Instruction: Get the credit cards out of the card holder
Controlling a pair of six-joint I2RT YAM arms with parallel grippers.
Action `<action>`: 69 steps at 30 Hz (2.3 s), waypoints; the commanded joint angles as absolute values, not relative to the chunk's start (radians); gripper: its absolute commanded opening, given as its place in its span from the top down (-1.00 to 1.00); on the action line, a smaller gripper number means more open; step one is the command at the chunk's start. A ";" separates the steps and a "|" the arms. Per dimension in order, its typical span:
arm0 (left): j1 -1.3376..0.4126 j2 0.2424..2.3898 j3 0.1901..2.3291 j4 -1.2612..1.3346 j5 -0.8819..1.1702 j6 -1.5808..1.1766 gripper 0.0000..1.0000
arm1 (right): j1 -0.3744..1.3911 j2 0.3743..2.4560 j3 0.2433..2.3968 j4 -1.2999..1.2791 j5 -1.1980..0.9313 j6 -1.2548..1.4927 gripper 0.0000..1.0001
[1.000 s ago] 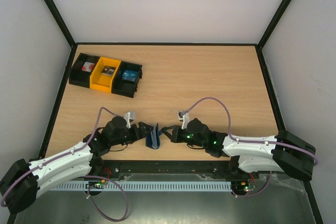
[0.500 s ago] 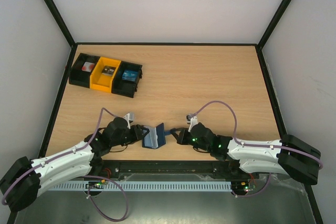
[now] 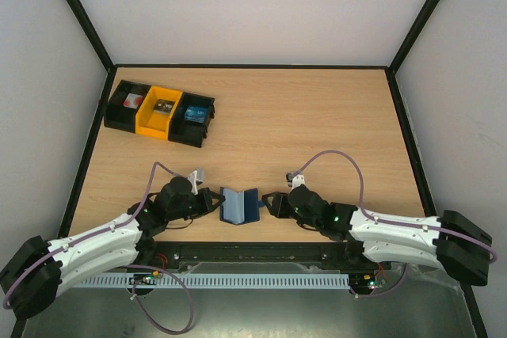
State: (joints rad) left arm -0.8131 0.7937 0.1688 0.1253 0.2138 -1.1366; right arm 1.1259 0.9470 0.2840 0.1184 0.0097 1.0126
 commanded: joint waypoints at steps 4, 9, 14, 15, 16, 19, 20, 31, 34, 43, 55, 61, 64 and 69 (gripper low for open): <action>-0.811 0.800 0.167 0.159 0.216 -1.134 0.95 | 1.128 0.876 0.362 0.095 -0.071 0.977 0.04; -0.811 0.808 0.172 0.161 0.210 -1.140 0.95 | 1.184 1.036 0.404 0.235 -0.157 1.003 0.00; -0.811 0.817 0.175 0.162 0.217 -1.143 0.95 | 1.231 1.220 0.514 0.253 -0.166 0.972 -0.15; -0.811 0.818 0.174 0.160 0.217 -1.142 0.95 | 1.232 1.248 0.520 0.268 -0.168 0.972 -0.19; -0.811 0.817 0.174 0.156 0.214 -1.142 0.95 | 1.232 1.274 0.521 0.287 -0.169 0.974 -0.22; -0.811 0.814 0.175 0.137 0.200 -1.143 0.95 | 1.232 1.356 0.529 0.323 -0.188 0.974 -0.25; -0.811 0.814 0.176 0.133 0.201 -1.142 0.94 | 1.233 1.383 0.531 0.337 -0.205 0.973 -0.25; -0.811 0.795 0.182 0.110 0.199 -1.143 0.78 | 1.232 1.516 0.484 0.413 -0.178 0.986 -0.12; -0.811 0.797 0.181 0.110 0.202 -1.137 0.67 | 1.232 1.512 0.462 0.431 -0.157 0.996 0.13; -0.811 0.807 0.167 0.134 0.198 -1.141 0.29 | 1.232 1.492 0.413 0.470 -0.115 1.020 0.29; -0.810 0.883 0.194 0.171 0.212 -1.117 0.94 | 1.232 1.410 0.394 0.383 -0.048 1.038 0.31; -0.811 0.878 0.195 0.170 0.224 -1.111 0.95 | 1.232 1.282 0.349 0.231 0.085 1.031 0.29; -0.811 0.864 0.192 0.173 0.232 -1.132 0.95 | 1.230 1.202 0.370 0.098 0.155 1.014 0.29; -0.811 0.858 0.207 0.160 0.229 -1.138 0.95 | 1.231 1.043 0.424 -0.016 0.180 0.983 0.27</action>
State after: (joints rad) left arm -0.8131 0.8669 0.1699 0.1577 0.2211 -1.1301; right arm 1.2263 1.1419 0.3733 0.1173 0.1009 1.0149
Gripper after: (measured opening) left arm 0.041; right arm 0.361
